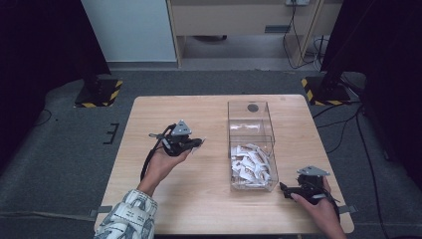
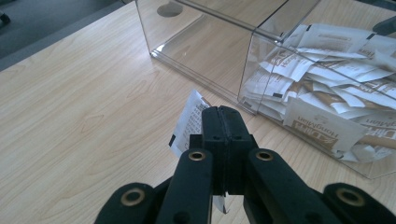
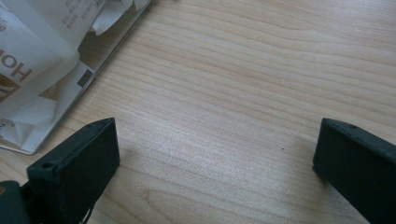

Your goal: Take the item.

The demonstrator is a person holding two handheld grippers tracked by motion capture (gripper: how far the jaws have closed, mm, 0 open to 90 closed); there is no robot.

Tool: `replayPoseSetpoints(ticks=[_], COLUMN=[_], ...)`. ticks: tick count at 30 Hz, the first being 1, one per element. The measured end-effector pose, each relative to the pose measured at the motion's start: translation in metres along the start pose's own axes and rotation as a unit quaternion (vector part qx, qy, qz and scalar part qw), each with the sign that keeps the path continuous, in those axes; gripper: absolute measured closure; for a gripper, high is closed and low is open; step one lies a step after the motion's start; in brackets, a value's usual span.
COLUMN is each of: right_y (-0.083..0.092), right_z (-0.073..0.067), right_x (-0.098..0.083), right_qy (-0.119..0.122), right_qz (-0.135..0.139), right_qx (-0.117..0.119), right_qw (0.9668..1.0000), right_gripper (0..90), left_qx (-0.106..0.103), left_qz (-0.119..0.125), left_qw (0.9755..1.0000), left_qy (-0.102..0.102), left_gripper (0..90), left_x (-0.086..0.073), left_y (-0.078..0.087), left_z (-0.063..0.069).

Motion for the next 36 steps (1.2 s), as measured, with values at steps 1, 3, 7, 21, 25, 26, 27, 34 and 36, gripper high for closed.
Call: replayPoseSetpoints(ticks=[1, 3, 7, 21, 25, 26, 27, 34, 36], right_y=[0.000, 0.000, 0.000, 0.000, 0.000, 0.000, 0.000, 0.000, 0.000], right_z=[0.000, 0.000, 0.000, 0.000, 0.000, 0.000, 0.000, 0.000, 0.000], right_x=[0.000, 0.000, 0.000, 0.000, 0.000, 0.000, 0.000, 0.000, 0.000], right_qy=[0.000, 0.000, 0.000, 0.000, 0.000, 0.000, 0.000, 0.000, 0.000], right_qz=[0.000, 0.000, 0.000, 0.000, 0.000, 0.000, 0.000, 0.000, 0.000], right_qx=[0.000, 0.000, 0.000, 0.000, 0.000, 0.000, 0.000, 0.000, 0.000], right_qw=[1.0000, 1.0000, 1.0000, 1.0000, 1.0000, 1.0000, 1.0000, 1.0000, 1.0000], right_gripper=[0.8, 0.8, 0.8, 0.8, 0.8, 0.8, 0.8, 0.8, 0.8], left_qx=[0.000, 0.000, 0.000, 0.005, 0.007, 0.007, 0.008, 0.014, 0.015], left_qz=[-0.001, -0.002, -0.006, -0.026, -0.033, -0.034, -0.033, -0.035, -0.035], left_qw=[1.0000, 1.0000, 1.0000, 0.9996, 0.9994, 0.9994, 0.9994, 0.9992, 0.9992], left_qy=[0.001, -0.001, -0.005, 0.008, 0.011, 0.010, 0.011, 0.013, 0.013], left_gripper=[89.7, 89.7, 89.6, 89.5, 89.3, 89.3, 89.3, 89.3, 89.3], left_x=[0.000, 0.000, 0.000, -0.016, -0.022, -0.023, -0.025, -0.030, -0.030], left_y=[-0.002, -0.004, -0.009, -0.022, -0.026, -0.027, -0.028, -0.032, -0.033], left_z=[0.000, 0.001, 0.003, -0.006, -0.008, -0.008, -0.009, -0.013, -0.014])
Point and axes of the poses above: each handheld gripper's, and its own axes: y roughly backward along the jaws, x roughly out of its top, z roughly to its right, the point moved 1 cm from there along -y, roughly forward along the jaws, and after that the axes turned 6 degrees about x, right-handed, at the moved point
